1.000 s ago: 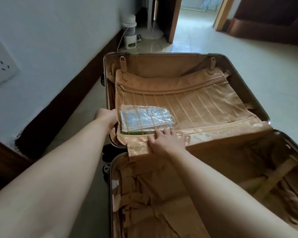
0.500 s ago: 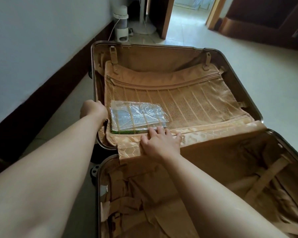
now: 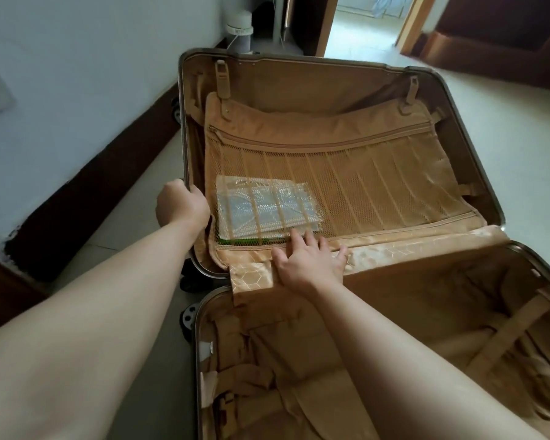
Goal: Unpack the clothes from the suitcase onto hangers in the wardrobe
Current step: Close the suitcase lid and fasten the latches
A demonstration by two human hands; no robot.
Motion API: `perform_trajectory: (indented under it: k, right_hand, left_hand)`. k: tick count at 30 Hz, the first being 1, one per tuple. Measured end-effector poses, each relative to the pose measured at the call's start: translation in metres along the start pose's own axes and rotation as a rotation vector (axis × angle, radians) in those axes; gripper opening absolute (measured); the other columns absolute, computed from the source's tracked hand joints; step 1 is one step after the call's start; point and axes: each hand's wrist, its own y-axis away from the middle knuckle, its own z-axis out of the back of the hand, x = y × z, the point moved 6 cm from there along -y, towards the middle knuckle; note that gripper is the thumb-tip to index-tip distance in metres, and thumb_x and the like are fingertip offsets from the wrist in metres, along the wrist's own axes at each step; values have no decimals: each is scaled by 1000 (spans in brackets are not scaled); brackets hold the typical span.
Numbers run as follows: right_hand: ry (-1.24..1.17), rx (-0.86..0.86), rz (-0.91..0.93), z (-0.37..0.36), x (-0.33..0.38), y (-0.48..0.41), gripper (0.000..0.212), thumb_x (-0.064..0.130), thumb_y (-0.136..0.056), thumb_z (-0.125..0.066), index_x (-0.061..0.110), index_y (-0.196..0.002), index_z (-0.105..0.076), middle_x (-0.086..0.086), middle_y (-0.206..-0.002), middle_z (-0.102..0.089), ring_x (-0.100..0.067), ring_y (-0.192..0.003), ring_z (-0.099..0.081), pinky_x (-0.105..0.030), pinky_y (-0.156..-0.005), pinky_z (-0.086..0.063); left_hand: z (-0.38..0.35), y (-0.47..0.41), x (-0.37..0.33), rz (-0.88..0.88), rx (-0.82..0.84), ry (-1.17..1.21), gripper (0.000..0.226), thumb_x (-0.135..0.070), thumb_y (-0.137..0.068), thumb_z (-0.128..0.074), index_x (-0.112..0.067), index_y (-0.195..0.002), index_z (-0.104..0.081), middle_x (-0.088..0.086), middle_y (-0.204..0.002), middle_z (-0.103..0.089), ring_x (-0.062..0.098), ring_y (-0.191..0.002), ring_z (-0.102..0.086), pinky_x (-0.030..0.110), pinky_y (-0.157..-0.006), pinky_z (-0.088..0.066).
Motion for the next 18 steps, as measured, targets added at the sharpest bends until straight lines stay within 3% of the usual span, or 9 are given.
perform_trajectory:
  k: [4, 7, 9, 14, 16, 18]
  right_hand:
    - [-108, -5, -60, 5, -1, -3, 61, 54, -95, -29, 31, -151, -18, -1, -161, -16, -25, -148, -12, -57, -114, 3]
    - [-431, -35, -73, 20, 12, -11, 57, 46, -96, -38, 34, -149, -23, -3, -159, -20, -28, -146, -19, -61, -115, 0]
    - [-601, -82, 1, 36, 33, -17, 54, 46, -95, -42, 36, -147, -30, -1, -156, -28, -27, -143, -28, -60, -115, -10]
    - [-958, -129, 184, 100, 95, -18, 45, 35, -97, -49, 25, -141, -46, 0, -145, -47, -19, -131, -45, -34, -107, -39]
    - [-1058, -125, 215, 126, 106, -20, 43, 31, -99, -49, 21, -141, -47, 1, -142, -50, -16, -129, -48, -26, -99, -41]
    - [-1147, -132, 213, 153, 109, -22, 42, 28, -100, -47, 20, -141, -46, 0, -141, -50, -16, -129, -47, -23, -96, -39]
  left_hand:
    - [12, 8, -2, -57, -43, 60, 23, -18, -97, -45, -3, -93, -63, 16, -97, -66, 27, -80, -55, 31, -67, -38]
    - [21, 14, -5, -119, -69, 125, 25, -18, -98, -43, -4, -96, -64, 11, -91, -64, 21, -76, -51, 29, -66, -37]
    - [26, 20, -8, -163, -86, 166, 26, -17, -99, -41, -4, -98, -64, 10, -89, -63, 21, -77, -52, 29, -66, -37]
    - [44, 37, -7, -230, -135, 232, 23, -16, -98, -42, -8, -94, -63, -4, -75, -52, 16, -70, -48, 25, -59, -33]
    - [48, 44, -3, -251, -138, 273, 22, -15, -98, -42, -9, -90, -62, -6, -69, -49, 15, -64, -47, 24, -52, -28]
    - [54, 51, 0, -256, -144, 314, 21, -13, -97, -44, -8, -92, -64, -7, -68, -49, 14, -63, -48, 25, -54, -28]
